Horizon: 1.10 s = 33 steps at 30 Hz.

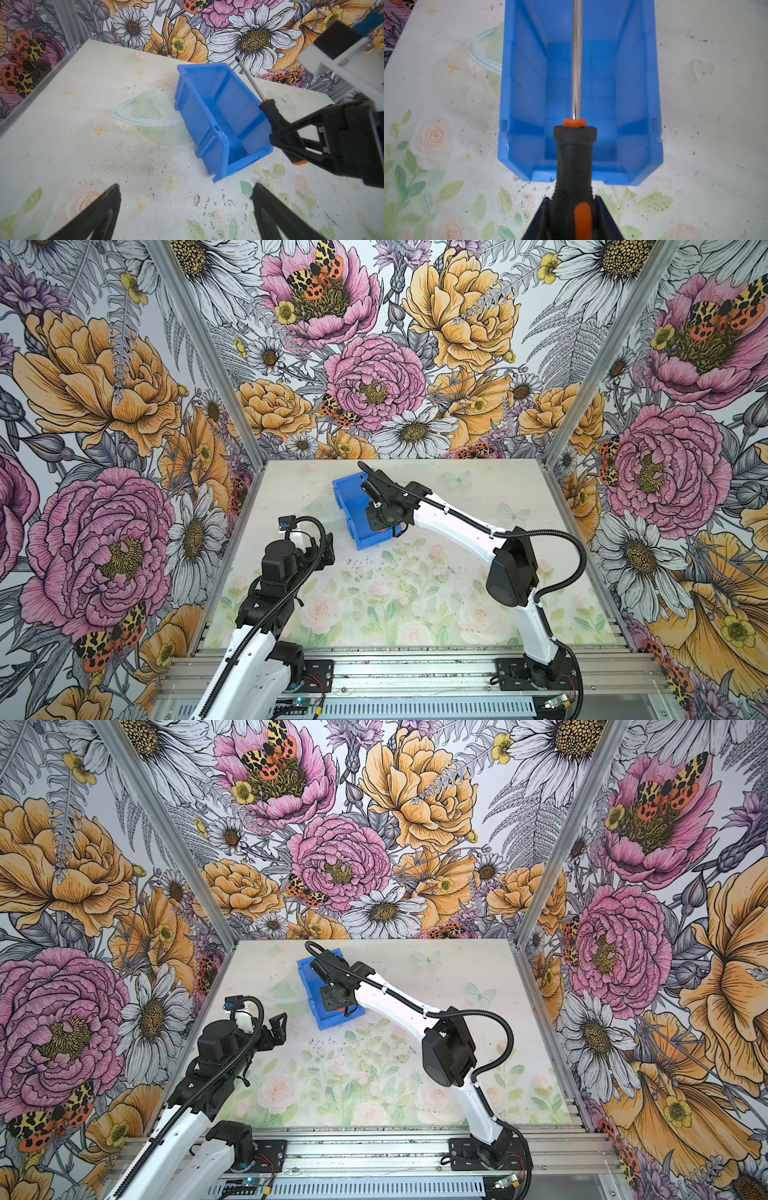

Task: Put the screwdriver in the bin
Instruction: 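Lift the screwdriver with the right gripper and carry it over the blue bin, then lower the held screwdriver into the blue bin with the right gripper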

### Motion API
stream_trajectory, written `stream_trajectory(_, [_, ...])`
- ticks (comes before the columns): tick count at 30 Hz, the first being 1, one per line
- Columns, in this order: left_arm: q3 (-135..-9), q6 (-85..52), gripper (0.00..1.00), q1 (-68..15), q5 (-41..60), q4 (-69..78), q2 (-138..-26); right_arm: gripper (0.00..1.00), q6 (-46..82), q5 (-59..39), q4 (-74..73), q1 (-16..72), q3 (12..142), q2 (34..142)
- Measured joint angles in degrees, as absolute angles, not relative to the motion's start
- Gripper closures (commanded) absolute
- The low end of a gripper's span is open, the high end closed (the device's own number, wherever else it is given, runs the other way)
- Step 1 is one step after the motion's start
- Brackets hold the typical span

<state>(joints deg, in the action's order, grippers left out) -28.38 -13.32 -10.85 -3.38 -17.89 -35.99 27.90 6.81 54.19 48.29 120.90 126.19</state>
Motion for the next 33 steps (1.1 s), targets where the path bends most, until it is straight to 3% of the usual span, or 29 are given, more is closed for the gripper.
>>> stream_trajectory(33, [-27.7, -13.4, 0.01, -12.3, -3.8, -18.2, -35.0, 0.88, 29.1, 5.0, 54.5, 45.3, 132.5, 143.4])
